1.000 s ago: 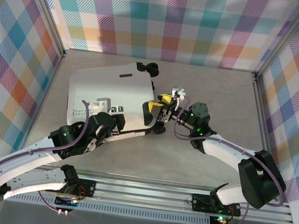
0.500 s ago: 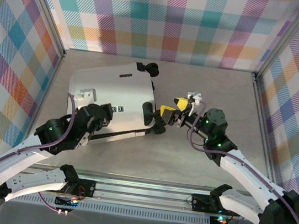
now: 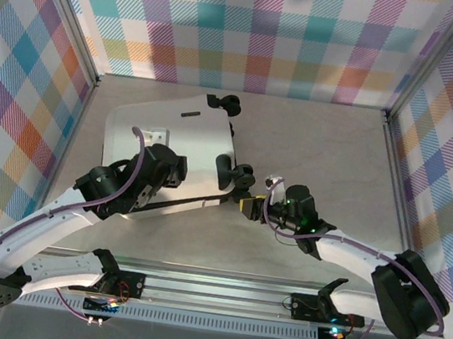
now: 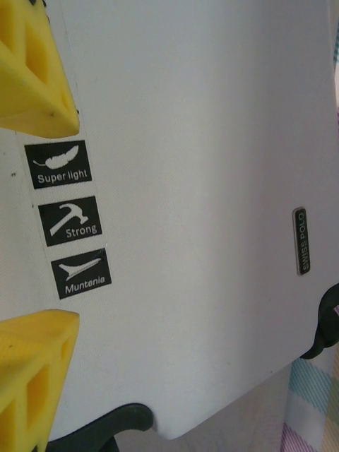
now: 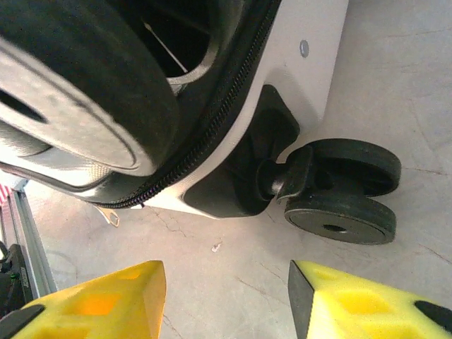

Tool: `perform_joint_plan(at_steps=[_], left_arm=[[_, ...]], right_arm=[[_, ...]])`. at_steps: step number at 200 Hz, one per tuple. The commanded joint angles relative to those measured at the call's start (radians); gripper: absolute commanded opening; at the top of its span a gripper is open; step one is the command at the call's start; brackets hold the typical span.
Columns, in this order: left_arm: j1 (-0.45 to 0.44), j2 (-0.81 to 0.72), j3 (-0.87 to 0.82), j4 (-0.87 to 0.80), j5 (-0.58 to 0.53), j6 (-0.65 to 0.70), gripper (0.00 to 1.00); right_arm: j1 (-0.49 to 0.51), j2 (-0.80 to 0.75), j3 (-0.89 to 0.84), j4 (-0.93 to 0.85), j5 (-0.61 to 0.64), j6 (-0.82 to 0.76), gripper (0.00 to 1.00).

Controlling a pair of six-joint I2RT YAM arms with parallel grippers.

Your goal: Pack the luggage

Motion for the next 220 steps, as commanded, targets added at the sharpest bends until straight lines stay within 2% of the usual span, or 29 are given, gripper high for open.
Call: perform_joint_plan(at_steps=[1,19,30,56,79,95,133,162,181,204,220], left_arm=[[0.008,-0.008,0.021,0.013,0.022,0.010,0.65],[0.008,-0.018,0.009,0.019,0.032,0.003,0.65],[0.008,-0.025,0.003,0.022,0.036,-0.001,0.65],[0.008,-0.039,-0.006,0.022,0.039,-0.002,0.65],[0.008,-0.051,-0.021,0.036,0.053,-0.003,0.65],[0.008,-0.056,-0.028,0.040,0.060,-0.003,0.65],[0.008,-0.070,-0.036,0.041,0.070,-0.001,0.65],[0.008,-0.068,-0.043,0.050,0.080,0.005,0.66],[0.008,-0.038,-0.045,0.081,0.130,0.028,0.66],[0.003,0.062,0.010,0.124,0.241,0.090,0.64],[-0.024,0.151,0.085,0.133,0.246,0.163,0.65]], right_arm=[[0.007,0.041,0.039,0.104,0.083,0.017,0.51],[0.006,0.066,0.066,0.102,0.235,0.011,0.54],[0.006,0.087,0.084,0.123,0.263,0.000,0.55],[0.006,0.156,0.126,0.219,0.243,-0.020,0.59],[0.005,0.234,0.141,0.339,0.234,-0.029,0.69],[0.006,0.278,0.146,0.434,0.215,-0.023,0.71],[0.007,0.289,0.166,0.519,0.231,-0.042,0.71],[0.007,0.266,0.205,0.471,0.228,-0.077,0.71],[0.006,0.271,0.198,0.509,0.196,-0.077,0.71],[0.007,0.280,0.212,0.526,0.153,-0.074,0.71],[0.007,0.283,0.239,0.504,0.106,-0.078,0.72]])
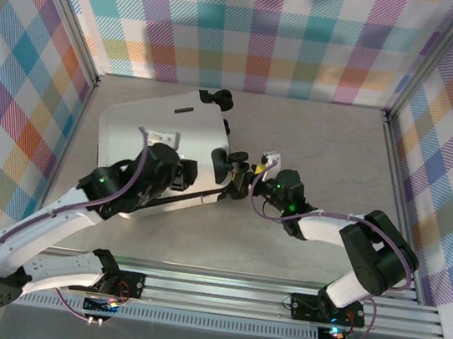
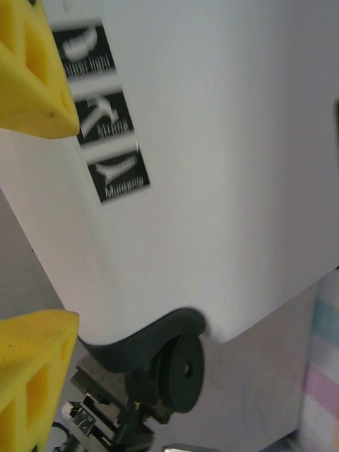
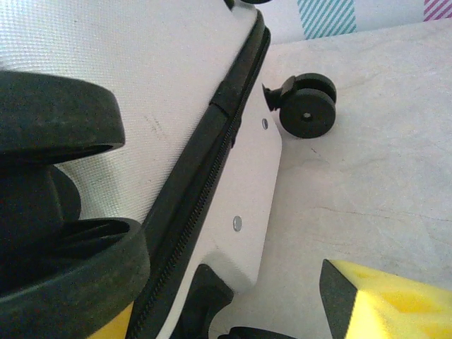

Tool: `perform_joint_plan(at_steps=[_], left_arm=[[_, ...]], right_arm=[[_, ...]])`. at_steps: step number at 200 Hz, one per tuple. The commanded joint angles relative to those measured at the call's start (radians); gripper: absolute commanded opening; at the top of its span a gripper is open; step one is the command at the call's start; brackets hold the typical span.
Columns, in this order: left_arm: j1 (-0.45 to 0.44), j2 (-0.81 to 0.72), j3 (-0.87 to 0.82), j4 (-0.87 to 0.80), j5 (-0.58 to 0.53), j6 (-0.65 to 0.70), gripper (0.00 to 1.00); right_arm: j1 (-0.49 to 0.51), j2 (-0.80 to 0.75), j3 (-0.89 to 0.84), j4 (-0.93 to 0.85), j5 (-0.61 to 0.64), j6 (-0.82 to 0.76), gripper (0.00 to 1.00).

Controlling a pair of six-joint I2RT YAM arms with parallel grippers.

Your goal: Pack the luggage

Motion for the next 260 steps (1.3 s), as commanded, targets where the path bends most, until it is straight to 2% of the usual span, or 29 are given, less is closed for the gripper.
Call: perform_joint_plan(at_steps=[1,13,38,64,101,115,130,176,208,233,260], left_arm=[[-0.024,0.112,0.094,0.054,0.072,0.117,0.65],[-0.039,0.185,0.164,0.041,0.060,0.183,0.66],[-0.041,0.330,0.311,0.002,0.052,0.315,0.68],[-0.039,0.436,0.462,-0.078,0.071,0.463,0.69],[-0.039,0.557,0.640,-0.229,0.131,0.649,0.69],[-0.039,0.597,0.674,-0.265,0.127,0.703,0.69],[-0.040,0.626,0.686,-0.288,0.171,0.765,0.68],[-0.039,0.752,0.833,-0.406,0.212,0.853,0.68],[-0.033,0.883,0.979,-0.532,0.259,0.907,0.68],[-0.027,0.982,1.105,-0.650,0.273,0.920,0.67],[-0.018,1.011,1.112,-0.692,0.276,0.942,0.67]], right_arm=[[0.010,-0.010,0.089,0.133,-0.109,0.002,0.73],[0.009,-0.009,0.109,0.106,-0.147,-0.004,0.75],[-0.013,-0.047,0.111,0.024,-0.147,0.027,0.78],[-0.055,-0.115,0.117,-0.143,-0.181,0.043,0.80],[-0.094,-0.291,0.051,-0.381,-0.139,0.049,0.81],[-0.104,-0.371,0.002,-0.450,-0.107,0.051,0.82],[-0.110,-0.460,-0.054,-0.503,-0.083,0.052,0.83],[-0.143,-0.658,-0.170,-0.662,-0.059,0.078,0.85],[-0.157,-0.743,-0.239,-0.675,-0.107,0.136,0.86],[-0.157,-0.784,-0.254,-0.711,-0.099,0.139,0.87],[-0.158,-0.831,-0.261,-0.747,-0.092,0.137,0.88]])
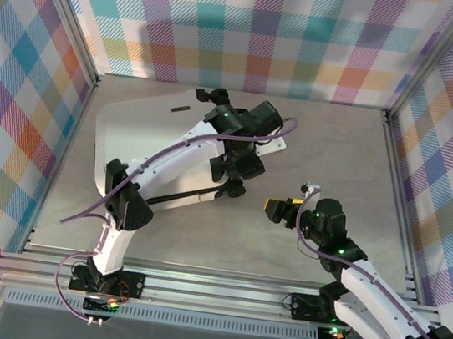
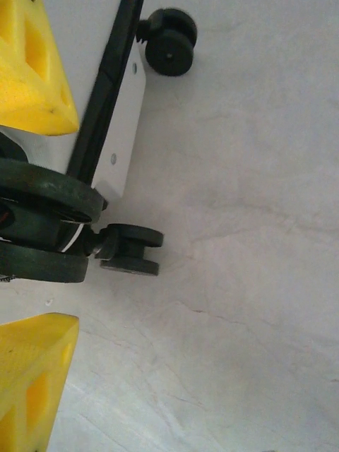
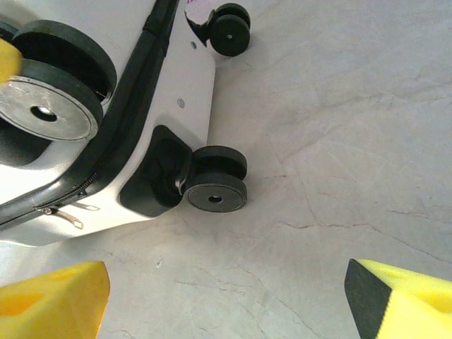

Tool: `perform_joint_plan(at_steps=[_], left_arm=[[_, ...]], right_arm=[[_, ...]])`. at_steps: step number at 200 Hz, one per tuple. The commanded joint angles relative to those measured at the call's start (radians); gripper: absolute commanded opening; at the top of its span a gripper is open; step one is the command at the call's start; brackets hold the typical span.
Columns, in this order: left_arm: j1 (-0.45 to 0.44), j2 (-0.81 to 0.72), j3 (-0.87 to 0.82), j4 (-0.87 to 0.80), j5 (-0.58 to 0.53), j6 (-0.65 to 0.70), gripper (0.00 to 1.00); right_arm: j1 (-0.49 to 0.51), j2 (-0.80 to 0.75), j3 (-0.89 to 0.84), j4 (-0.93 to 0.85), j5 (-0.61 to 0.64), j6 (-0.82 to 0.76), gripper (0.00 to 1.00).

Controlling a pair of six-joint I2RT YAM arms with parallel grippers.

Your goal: Pack the luggage

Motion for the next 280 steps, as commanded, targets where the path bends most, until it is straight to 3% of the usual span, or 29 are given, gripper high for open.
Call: perform_joint_plan(at_steps=[1,73,98,115,136,154,216,280], left_arm=[[0.014,0.009,0.011,-0.124,0.019,0.045,0.67],[0.053,-0.021,-0.069,-0.144,0.061,0.040,0.66],[0.053,-0.003,-0.076,-0.140,0.039,0.043,0.60],[0.053,0.006,-0.073,-0.143,0.038,0.047,0.47],[0.053,0.008,-0.070,-0.139,0.022,0.046,0.19],[0.053,0.008,-0.060,-0.127,0.005,0.039,0.04],[0.052,-0.011,0.019,-0.054,-0.170,-0.042,0.00],[0.042,-0.073,0.005,0.045,-0.227,-0.100,0.00]], right_arm=[[-0.003,-0.043,-0.007,-0.040,-0.003,0.017,0.88],[-0.004,-0.060,-0.018,-0.052,0.000,0.021,0.91],[-0.003,-0.062,-0.017,-0.050,-0.009,0.015,0.90],[-0.003,-0.072,-0.025,-0.041,-0.018,0.009,0.90],[-0.002,-0.087,-0.052,-0.006,-0.035,-0.002,0.88],[0.002,-0.092,-0.081,0.053,-0.064,-0.008,0.83],[0.176,-0.019,-0.121,0.247,0.044,-0.102,0.73],[0.379,0.336,-0.017,0.486,0.143,-0.194,0.63]])
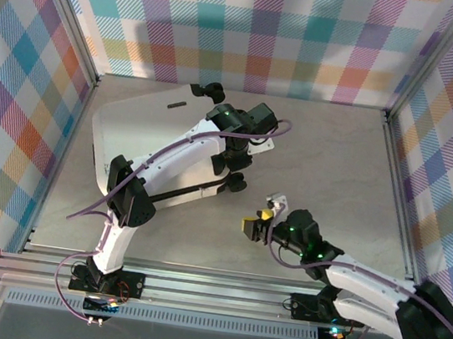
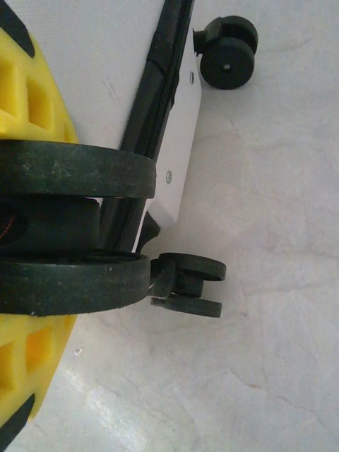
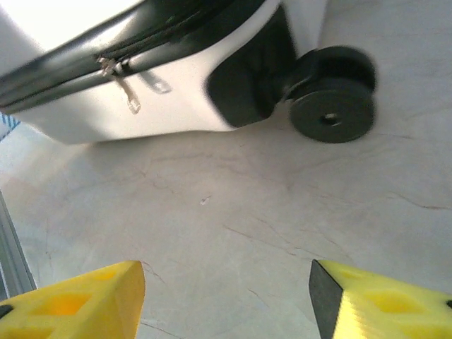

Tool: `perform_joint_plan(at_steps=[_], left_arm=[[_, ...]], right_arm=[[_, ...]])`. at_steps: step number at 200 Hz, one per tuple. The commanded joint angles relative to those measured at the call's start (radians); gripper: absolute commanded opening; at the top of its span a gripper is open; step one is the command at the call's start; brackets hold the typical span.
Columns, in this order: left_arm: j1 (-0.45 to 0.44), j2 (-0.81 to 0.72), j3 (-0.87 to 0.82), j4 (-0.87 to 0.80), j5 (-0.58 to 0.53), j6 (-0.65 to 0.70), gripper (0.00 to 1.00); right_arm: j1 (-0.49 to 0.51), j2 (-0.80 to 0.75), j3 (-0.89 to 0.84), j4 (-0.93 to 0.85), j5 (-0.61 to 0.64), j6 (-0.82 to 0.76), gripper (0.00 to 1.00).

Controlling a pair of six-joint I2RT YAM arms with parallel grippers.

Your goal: Pack the luggage

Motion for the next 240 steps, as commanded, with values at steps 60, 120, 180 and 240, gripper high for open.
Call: perform_joint_plan(at_steps=[60,120,180,240], left_arm=[[-0.006,-0.159,0.004,0.133,-0.073,-0.100,0.00],[-0.006,-0.155,-0.002,0.135,-0.067,-0.104,0.00],[-0.005,-0.145,-0.001,0.136,-0.075,-0.099,0.00],[-0.005,-0.152,-0.002,0.133,-0.070,-0.098,0.00]], right_arm=[[0.110,0.304,0.141,0.326,0.043,-0.084,0.57],[0.201,0.556,0.230,0.575,0.152,-0.238,0.45],[0.211,0.771,0.327,0.734,0.210,-0.272,0.45],[0.212,0.852,0.426,0.713,0.221,-0.305,0.44]])
